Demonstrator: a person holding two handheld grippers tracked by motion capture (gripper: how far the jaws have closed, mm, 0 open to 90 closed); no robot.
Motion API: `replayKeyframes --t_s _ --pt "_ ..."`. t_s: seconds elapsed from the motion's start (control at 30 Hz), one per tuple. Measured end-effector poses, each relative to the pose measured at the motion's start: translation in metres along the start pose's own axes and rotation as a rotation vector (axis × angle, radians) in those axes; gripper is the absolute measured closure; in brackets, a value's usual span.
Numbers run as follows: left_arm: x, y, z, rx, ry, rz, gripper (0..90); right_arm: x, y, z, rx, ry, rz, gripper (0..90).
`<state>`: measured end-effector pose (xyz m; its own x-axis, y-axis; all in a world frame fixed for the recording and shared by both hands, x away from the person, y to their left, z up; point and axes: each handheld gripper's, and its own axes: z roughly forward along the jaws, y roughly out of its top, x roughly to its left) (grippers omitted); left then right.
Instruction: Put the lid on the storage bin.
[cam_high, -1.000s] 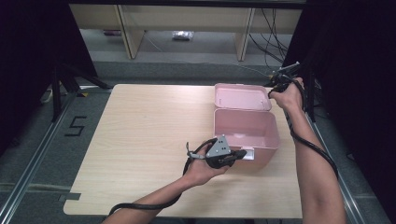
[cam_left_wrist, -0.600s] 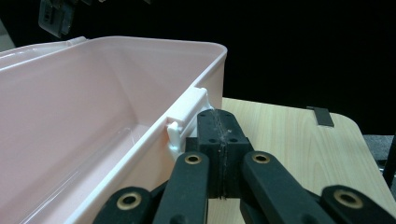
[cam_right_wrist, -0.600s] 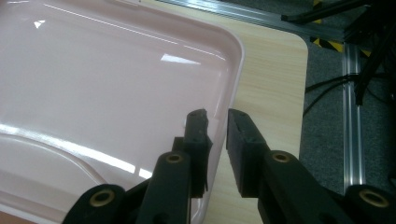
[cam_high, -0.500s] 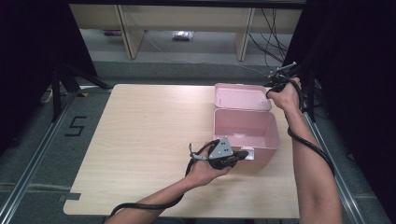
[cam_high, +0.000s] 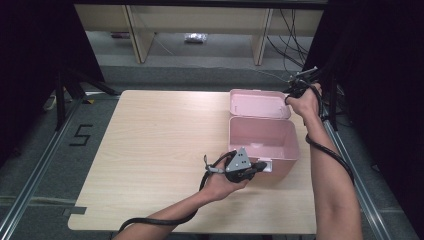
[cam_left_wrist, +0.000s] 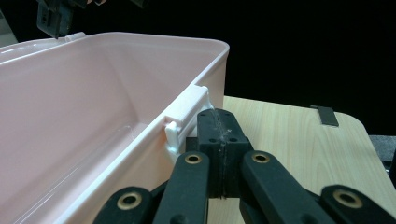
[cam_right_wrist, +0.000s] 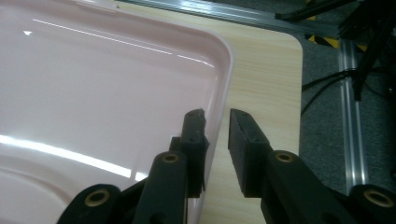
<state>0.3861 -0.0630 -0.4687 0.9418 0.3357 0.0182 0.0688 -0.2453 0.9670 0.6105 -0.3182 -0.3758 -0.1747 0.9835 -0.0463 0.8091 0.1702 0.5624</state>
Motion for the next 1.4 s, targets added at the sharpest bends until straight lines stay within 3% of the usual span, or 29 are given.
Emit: replayKeyframes --t_s 0.13,0.17,0.2,0.23,0.27,0.3,0.43,0.5,0.53,0.6,0.63,0.73,0.9,0.93,1.03,1.07,1.1,1.4 --pt "0.000 0.000 0.000 0.002 -0.001 0.000 89.7 0.002 0.001 0.003 0.013 -0.005 0.024 76.6" --pt "0.001 0.000 0.000 0.002 -0.001 0.002 89.7 0.000 0.002 0.005 0.000 -0.005 -0.004 76.6" --pt "0.001 0.000 0.001 -0.004 -0.008 0.007 89.7 0.001 0.002 0.005 0.007 0.000 0.029 76.6" --pt "0.001 0.000 0.001 -0.004 -0.012 0.007 89.7 -0.001 0.003 0.006 -0.006 -0.006 0.000 76.6" --pt "0.000 0.000 0.001 -0.001 -0.014 0.004 89.8 0.000 0.003 0.007 0.001 0.001 0.029 76.6" --pt "0.000 0.000 0.001 0.003 -0.010 -0.002 89.7 -0.001 0.004 0.009 -0.005 -0.001 0.016 76.6" --pt "-0.001 0.000 0.000 0.004 0.000 -0.009 89.7 -0.001 0.004 0.015 0.014 0.004 0.043 76.6" --pt "0.000 0.000 0.000 0.005 -0.001 -0.007 89.7 0.002 0.004 0.016 0.029 0.007 0.089 76.4" --pt "0.000 0.000 0.000 0.005 -0.001 -0.005 89.7 -0.001 0.004 0.017 0.041 0.008 0.056 76.4" --pt "0.000 0.000 0.000 0.005 0.000 -0.004 89.7 0.000 0.005 0.018 0.047 0.013 0.093 76.3" --pt "0.000 0.000 0.000 0.005 0.000 -0.003 89.7 -0.002 0.005 0.020 0.040 0.006 0.060 76.2" --pt "0.000 0.000 0.001 0.000 -0.001 0.004 89.8 0.000 0.006 0.021 0.037 0.009 0.082 76.1" --pt "0.000 0.000 0.001 0.001 -0.002 0.006 89.8 -0.001 0.007 0.023 0.046 0.001 0.059 75.9" --pt "0.000 0.000 0.001 0.001 -0.002 0.006 89.7 0.001 0.007 0.023 0.056 0.004 0.087 75.9" --pt "0.000 0.000 0.001 0.001 -0.002 0.006 89.8 0.000 0.007 0.024 0.042 0.002 0.074 75.8" --pt "0.000 0.000 0.001 0.001 -0.001 0.006 89.7 0.003 0.007 0.024 0.059 0.010 0.103 75.9" --pt "0.000 0.000 0.001 0.000 -0.002 0.005 89.7 -0.001 0.007 0.025 0.047 0.000 0.058 75.9" --pt "0.000 0.000 0.001 0.001 -0.002 0.011 89.7 0.001 0.005 0.026 0.051 0.005 0.116 81.2"
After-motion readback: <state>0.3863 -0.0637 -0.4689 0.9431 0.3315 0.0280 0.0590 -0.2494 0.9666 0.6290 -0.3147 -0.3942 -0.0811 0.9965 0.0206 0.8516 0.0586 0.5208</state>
